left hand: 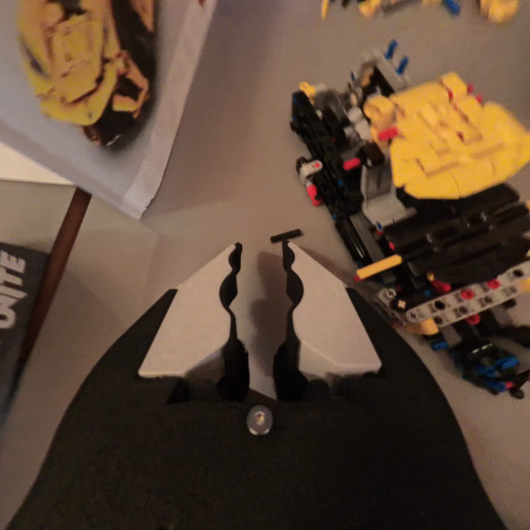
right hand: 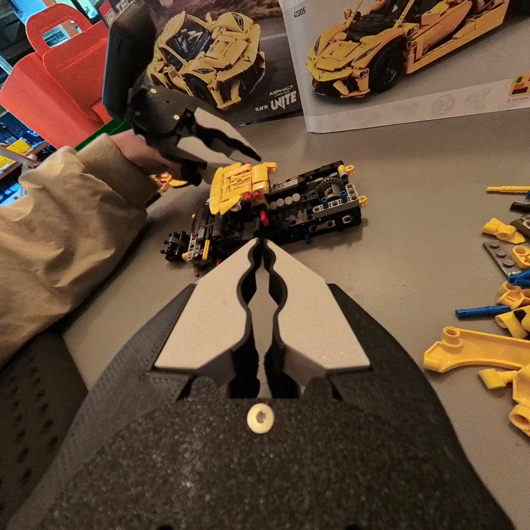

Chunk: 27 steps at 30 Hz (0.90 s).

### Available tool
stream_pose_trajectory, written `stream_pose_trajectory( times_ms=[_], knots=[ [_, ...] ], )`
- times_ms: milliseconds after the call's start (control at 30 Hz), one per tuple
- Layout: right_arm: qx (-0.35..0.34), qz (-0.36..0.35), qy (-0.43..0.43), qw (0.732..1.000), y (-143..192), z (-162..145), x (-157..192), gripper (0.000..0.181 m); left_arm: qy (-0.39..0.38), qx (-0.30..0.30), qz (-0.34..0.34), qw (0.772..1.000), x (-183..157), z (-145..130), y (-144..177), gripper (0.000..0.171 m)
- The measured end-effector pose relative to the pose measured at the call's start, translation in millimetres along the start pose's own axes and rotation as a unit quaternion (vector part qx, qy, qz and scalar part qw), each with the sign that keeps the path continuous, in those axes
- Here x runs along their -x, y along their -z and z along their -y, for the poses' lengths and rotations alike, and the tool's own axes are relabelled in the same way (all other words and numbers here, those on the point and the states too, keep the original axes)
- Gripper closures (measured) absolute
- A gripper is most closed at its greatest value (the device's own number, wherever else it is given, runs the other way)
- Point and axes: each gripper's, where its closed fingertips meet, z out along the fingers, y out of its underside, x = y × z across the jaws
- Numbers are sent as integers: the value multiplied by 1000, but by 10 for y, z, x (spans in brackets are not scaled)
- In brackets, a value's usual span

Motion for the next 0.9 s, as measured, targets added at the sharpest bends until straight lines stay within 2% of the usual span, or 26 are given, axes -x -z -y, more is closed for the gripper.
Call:
stream_pose_trajectory(
  times_ms=[100, 233, 300, 367, 567, 600, 833, 900],
  knots=[
    [7, 8, -8, 1000, -13, -25, 17, 181, -60, 8, -11, 998, -83, 56, -54, 142],
    [8, 13, -14, 1000, -16, -31, 22, 181, -3, 50, -128, 991, -252, -12, -180, 135],
    [11, 15, -16, 1000, -20, -41, 24, 181, 14, 55, -149, 987, -224, -23, -185, 135],
    [12, 17, -19, 1000, -21, -46, 24, 181, 1, 62, -135, 989, -165, -51, -182, 147],
    [16, 21, -23, 999, -34, -57, 37, 181, -15, 50, -123, 991, -215, -47, -177, 150],
    [17, 22, -22, 999, -37, -59, 40, 181, -17, 50, -125, 991, -233, -49, -174, 167],
    [9, 25, -28, 999, -17, -32, 42, 181, -5, 19, -77, 997, -208, -61, -115, 167],
    [-4, 36, -23, 999, 1, 25, 85, 181, 12, -19, -58, 998, -174, 63, 30, 168]
  ],
)
